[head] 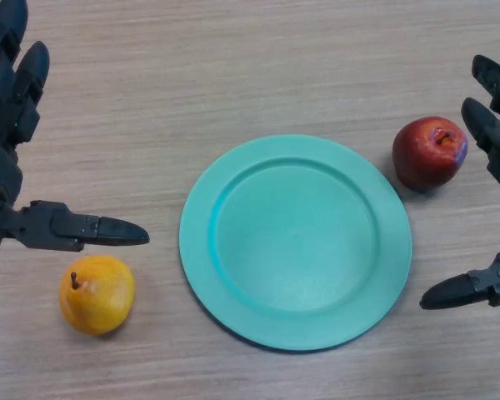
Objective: Pick up the yellow pear and place it on the plate
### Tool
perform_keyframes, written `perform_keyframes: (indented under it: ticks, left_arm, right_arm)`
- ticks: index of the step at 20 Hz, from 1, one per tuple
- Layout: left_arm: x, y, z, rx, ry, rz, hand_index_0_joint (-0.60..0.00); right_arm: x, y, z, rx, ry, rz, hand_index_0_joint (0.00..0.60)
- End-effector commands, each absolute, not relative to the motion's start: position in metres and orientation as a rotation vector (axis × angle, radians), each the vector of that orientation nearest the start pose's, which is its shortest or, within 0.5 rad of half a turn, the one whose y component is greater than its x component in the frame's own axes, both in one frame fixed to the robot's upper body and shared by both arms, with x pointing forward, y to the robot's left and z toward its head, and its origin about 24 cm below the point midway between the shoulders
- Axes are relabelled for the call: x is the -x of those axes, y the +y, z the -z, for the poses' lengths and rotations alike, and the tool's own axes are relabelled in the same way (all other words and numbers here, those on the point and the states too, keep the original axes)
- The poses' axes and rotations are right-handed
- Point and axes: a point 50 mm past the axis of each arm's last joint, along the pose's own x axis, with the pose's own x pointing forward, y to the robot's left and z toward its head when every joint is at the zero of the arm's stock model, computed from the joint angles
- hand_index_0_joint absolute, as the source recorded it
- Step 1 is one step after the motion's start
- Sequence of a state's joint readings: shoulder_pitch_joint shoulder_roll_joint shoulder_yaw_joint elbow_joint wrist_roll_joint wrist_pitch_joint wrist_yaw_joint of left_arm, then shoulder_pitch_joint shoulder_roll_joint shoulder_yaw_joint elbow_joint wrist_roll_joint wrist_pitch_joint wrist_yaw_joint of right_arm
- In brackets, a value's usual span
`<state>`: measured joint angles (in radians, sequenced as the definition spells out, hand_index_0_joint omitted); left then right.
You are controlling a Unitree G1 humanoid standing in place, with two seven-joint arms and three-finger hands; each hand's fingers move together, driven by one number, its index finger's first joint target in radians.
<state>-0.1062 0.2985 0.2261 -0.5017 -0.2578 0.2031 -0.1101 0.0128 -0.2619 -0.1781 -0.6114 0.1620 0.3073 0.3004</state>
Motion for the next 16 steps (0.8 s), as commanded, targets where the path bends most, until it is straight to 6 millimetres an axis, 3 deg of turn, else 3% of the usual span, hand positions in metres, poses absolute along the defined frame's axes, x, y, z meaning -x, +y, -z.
perform_keyframes:
  ticks: [1,8,16]
  left_arm:
    - [-0.230,0.215,-0.214,-0.206,-0.629,0.003,0.000]
    - [-0.220,0.209,-0.222,-0.204,-0.675,0.017,0.000]
    - [-0.200,0.219,-0.211,-0.320,-0.601,0.013,0.000]
  right_arm:
    - [-0.214,-0.198,-0.191,0.230,-0.472,-0.206,0.000]
    - [-0.216,-0.197,-0.189,0.215,-0.465,-0.213,0.000]
    - [-0.225,-0.197,-0.186,0.225,-0.474,-0.203,0.000]
